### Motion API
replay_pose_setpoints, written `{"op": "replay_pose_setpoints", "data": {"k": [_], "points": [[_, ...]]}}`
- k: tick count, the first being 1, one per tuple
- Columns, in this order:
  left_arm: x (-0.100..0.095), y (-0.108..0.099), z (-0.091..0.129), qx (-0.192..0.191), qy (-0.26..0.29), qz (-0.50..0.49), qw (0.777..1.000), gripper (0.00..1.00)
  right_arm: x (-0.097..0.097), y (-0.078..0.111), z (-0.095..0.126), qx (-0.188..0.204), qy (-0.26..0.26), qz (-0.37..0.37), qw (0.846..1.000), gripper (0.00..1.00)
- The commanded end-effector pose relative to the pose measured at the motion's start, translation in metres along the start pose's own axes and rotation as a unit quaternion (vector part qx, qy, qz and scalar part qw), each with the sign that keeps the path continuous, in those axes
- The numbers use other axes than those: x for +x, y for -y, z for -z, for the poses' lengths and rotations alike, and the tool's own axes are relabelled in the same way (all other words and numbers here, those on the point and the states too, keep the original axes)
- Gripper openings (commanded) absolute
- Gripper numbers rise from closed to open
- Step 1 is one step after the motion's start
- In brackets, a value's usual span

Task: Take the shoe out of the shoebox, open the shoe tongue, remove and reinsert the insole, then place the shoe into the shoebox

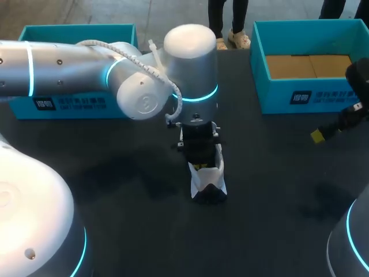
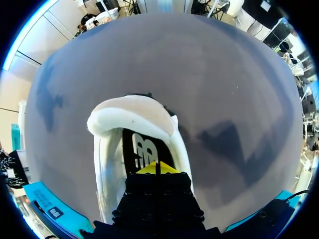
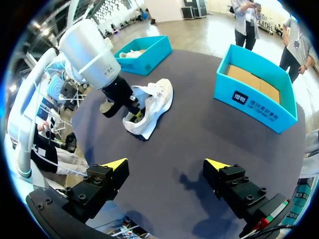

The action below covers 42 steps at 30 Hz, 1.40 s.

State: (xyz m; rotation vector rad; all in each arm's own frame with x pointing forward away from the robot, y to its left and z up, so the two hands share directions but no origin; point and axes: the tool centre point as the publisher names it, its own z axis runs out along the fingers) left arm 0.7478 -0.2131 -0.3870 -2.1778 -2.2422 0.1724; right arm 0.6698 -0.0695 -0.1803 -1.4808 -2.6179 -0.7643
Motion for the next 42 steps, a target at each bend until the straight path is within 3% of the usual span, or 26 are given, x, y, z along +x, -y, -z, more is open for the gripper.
{"op": "replay_pose_setpoints", "data": {"k": [1, 7, 17, 33, 37, 42], "points": [[-0.007, -0.002, -0.014, 0.001, -0.004, 0.0, 1.0, 0.0, 0.001, 0.0, -0.001, 0.0, 0.001, -0.001, 1.0, 1.0], [-0.009, -0.003, -0.021, -0.002, -0.009, 0.002, 1.0, 0.0, 0.001, 0.0, -0.001, 0.0, 0.001, -0.001, 1.0, 1.0], [-0.005, 0.004, 0.013, -0.002, 0.029, 0.003, 1.0, 0.0, 0.001, 0.0, -0.001, 0.0, 0.001, -0.001, 1.0, 1.0], [-0.015, 0.013, -0.025, 0.037, 0.018, 0.0, 0.999, 0.0, 0.001, 0.0, -0.001, 0.0, 0.001, -0.001, 1.0, 1.0], [-0.014, 0.011, -0.025, 0.031, 0.021, 0.007, 0.999, 0.0, 0.001, 0.0, -0.001, 0.0, 0.001, -0.001, 1.0, 1.0], [-0.012, 0.009, -0.007, 0.018, 0.042, 0.011, 0.999, 0.0, 0.001, 0.0, -0.001, 0.0, 0.001, -0.001, 1.0, 1.0]]}}
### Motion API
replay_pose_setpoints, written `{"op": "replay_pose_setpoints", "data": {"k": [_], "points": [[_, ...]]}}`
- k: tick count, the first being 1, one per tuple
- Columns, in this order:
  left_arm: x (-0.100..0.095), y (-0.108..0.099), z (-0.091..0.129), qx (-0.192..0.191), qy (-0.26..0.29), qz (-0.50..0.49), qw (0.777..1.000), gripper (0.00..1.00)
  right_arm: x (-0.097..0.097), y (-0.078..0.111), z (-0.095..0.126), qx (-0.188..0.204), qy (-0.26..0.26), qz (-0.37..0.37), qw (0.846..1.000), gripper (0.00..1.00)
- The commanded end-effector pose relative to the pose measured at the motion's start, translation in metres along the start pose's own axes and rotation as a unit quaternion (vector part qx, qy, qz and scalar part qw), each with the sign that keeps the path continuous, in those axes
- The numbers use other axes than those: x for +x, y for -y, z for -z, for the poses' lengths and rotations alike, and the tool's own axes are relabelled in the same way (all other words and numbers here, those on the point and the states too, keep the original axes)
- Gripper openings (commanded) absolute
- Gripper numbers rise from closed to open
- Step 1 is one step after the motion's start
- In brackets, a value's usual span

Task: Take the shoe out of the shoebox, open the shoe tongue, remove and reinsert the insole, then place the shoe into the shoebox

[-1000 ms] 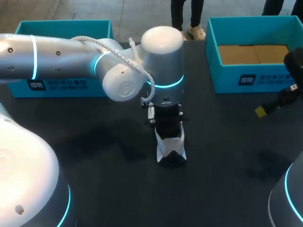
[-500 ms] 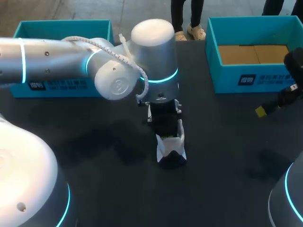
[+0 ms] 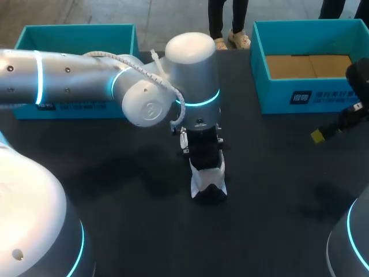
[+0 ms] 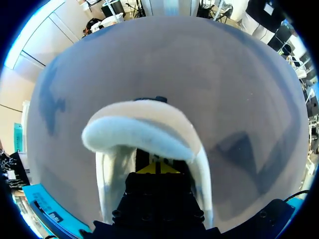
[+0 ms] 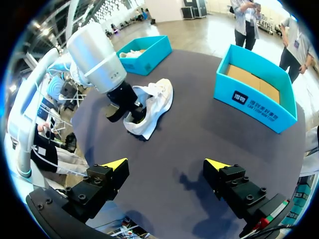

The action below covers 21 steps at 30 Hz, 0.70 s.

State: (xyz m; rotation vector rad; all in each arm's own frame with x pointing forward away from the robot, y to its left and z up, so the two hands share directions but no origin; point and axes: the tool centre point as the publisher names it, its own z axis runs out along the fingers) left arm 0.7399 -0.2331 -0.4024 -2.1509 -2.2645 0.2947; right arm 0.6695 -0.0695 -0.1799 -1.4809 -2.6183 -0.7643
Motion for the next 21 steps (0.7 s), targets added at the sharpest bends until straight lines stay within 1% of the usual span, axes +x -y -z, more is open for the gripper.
{"op": "replay_pose_setpoints", "data": {"k": [1, 3, 6, 11, 16, 19, 21], "points": [[0.005, 0.002, 0.013, -0.008, 0.017, 0.001, 1.0, 0.0, 0.001, 0.0, -0.001, 0.0, 0.001, -0.001, 1.0, 1.0], [0.003, 0.003, 0.018, -0.008, 0.022, -0.001, 1.0, 0.0, 0.001, 0.0, -0.001, 0.0, 0.001, -0.001, 1.0, 1.0], [-0.001, 0.005, 0.016, -0.004, 0.022, -0.007, 1.0, 0.0, 0.001, 0.0, -0.001, 0.0, 0.001, -0.001, 1.0, 1.0], [-0.006, 0.008, 0.006, 0.006, 0.018, -0.012, 1.0, 0.0, 0.001, 0.0, -0.001, 0.0, 0.001, -0.001, 1.0, 1.0], [-0.007, 0.008, -0.005, 0.009, 0.016, -0.01, 1.0, 0.0, 0.001, 0.0, -0.001, 0.0, 0.001, -0.001, 1.0, 1.0], [-0.005, 0.006, -0.01, 0.0, 0.009, -0.007, 1.0, 0.0, 0.001, 0.0, -0.001, 0.0, 0.001, -0.001, 1.0, 1.0], [-0.005, 0.004, -0.011, -0.018, 0.004, -0.005, 1.0, 0.0, 0.001, 0.0, -0.001, 0.0, 0.001, -0.001, 1.0, 1.0]]}}
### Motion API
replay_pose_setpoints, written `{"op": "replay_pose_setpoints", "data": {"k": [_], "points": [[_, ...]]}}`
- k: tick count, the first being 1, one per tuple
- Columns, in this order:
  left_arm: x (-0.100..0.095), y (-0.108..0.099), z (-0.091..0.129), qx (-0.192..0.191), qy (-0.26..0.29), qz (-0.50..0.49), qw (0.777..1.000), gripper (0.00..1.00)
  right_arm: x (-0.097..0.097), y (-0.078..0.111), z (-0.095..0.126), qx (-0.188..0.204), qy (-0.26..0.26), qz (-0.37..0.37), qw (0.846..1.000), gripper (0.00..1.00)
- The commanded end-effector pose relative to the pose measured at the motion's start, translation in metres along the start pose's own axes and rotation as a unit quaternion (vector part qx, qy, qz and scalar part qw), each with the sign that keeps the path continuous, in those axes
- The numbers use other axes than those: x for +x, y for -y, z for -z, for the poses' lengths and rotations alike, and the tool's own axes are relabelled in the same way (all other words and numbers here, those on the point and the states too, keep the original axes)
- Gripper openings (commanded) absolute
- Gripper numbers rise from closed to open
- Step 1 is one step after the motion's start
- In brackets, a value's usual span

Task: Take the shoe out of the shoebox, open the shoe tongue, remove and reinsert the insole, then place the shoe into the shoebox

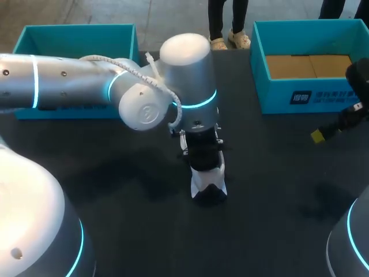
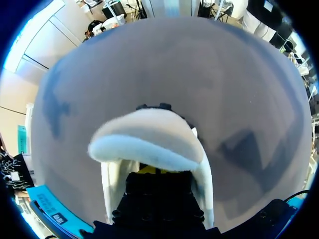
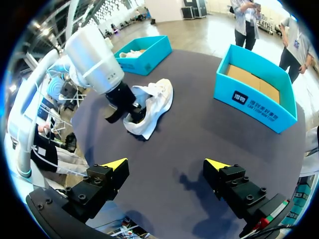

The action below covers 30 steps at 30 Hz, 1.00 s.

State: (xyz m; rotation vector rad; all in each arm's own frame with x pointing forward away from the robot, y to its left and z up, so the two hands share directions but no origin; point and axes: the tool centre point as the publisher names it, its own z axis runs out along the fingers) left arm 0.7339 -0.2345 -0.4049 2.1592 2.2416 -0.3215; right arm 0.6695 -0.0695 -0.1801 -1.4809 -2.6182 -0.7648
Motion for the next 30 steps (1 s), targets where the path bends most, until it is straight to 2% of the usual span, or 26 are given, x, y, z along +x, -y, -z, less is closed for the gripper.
{"op": "replay_pose_setpoints", "data": {"k": [1, 4, 9, 12, 17, 23, 30], "points": [[-0.004, -0.002, -0.007, -0.026, -0.01, 0.002, 1.0, 0.0, 0.001, 0.0, -0.001, 0.0, 0.001, -0.001, 1.0, 1.0], [-0.004, -0.004, -0.001, -0.029, -0.003, 0.007, 1.0, 0.0, 0.001, 0.0, -0.001, 0.0, 0.001, -0.001, 1.0, 1.0], [-0.005, -0.006, 0.022, -0.041, 0.01, 0.017, 0.999, 0.0, 0.001, 0.0, -0.001, 0.0, 0.001, -0.001, 1.0, 1.0], [-0.004, -0.009, 0.034, -0.061, 0.01, 0.021, 0.998, 0.0, 0.001, 0.0, -0.001, 0.0, 0.001, -0.001, 1.0, 1.0], [-0.002, -0.02, 0.049, -0.159, -0.002, 0.015, 0.987, 0.0, 0.001, 0.0, -0.001, 0.0, 0.001, -0.001, 1.0, 1.0], [-0.001, -0.03, 0.059, -0.237, -0.013, 0.023, 0.971, 0.0, 0.001, 0.0, -0.001, 0.0, 0.001, -0.001, 1.0, 1.0], [-0.001, -0.03, 0.059, -0.237, -0.013, 0.023, 0.971, 0.0, 0.001, 0.0, -0.001, 0.0, 0.001, -0.001, 1.0, 1.0]]}}
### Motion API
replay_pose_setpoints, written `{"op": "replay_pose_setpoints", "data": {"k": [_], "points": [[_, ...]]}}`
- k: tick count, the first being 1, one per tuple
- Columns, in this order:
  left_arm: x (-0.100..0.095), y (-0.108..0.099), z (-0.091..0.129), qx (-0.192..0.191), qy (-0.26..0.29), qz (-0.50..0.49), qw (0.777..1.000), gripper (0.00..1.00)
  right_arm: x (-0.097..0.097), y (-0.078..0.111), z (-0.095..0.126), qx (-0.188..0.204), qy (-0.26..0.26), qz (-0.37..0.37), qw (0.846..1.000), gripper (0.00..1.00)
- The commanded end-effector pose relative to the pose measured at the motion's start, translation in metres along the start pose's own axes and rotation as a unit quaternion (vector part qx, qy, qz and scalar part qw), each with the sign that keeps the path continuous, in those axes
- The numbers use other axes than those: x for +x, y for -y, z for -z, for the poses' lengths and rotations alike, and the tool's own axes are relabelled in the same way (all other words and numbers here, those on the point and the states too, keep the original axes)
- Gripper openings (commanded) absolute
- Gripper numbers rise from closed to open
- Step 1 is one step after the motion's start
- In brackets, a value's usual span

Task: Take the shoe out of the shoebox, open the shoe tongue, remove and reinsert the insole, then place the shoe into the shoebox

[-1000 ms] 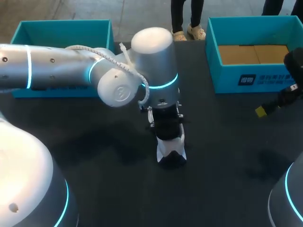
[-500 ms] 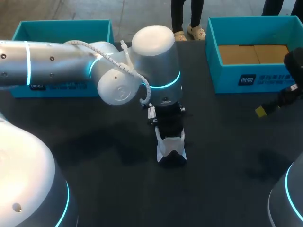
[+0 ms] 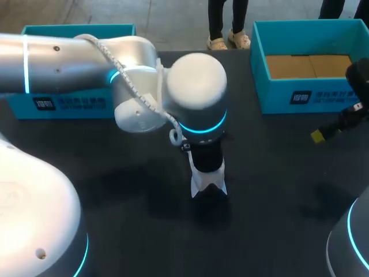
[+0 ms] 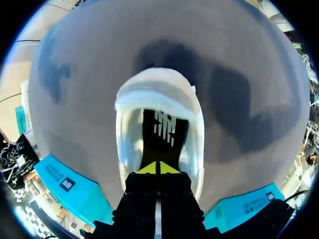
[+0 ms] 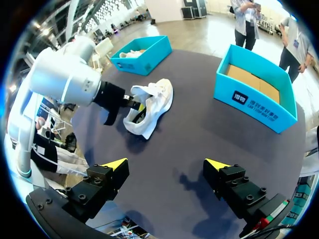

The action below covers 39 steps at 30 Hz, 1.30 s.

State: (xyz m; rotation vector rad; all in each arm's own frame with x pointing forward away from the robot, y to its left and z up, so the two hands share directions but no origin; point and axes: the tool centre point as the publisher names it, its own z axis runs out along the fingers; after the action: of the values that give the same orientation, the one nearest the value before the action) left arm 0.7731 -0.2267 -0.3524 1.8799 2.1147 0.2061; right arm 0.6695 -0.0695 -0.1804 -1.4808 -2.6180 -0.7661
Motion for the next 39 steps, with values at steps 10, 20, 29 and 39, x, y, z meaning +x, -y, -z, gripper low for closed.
{"op": "replay_pose_setpoints", "data": {"k": [10, 20, 29, 39], "points": [[0.001, 0.002, 0.002, -0.009, 0.0, 0.0, 1.0, 0.0, 0.001, 0.0, -0.001, 0.001, 0.001, -0.001, 1.0, 1.0], [0.001, -0.001, 0.001, -0.025, -0.004, -0.01, 1.0, 0.0, 0.001, 0.0, -0.001, 0.001, 0.001, -0.001, 1.0, 1.0], [-0.006, -0.007, -0.006, -0.07, -0.02, -0.015, 0.997, 0.0, 0.001, 0.0, -0.001, 0.001, 0.001, -0.001, 1.0, 1.0], [-0.008, -0.022, -0.003, -0.083, -0.026, 0.009, 0.996, 0.51, 0.001, 0.0, -0.001, 0.001, 0.001, -0.001, 1.0, 1.0]]}}
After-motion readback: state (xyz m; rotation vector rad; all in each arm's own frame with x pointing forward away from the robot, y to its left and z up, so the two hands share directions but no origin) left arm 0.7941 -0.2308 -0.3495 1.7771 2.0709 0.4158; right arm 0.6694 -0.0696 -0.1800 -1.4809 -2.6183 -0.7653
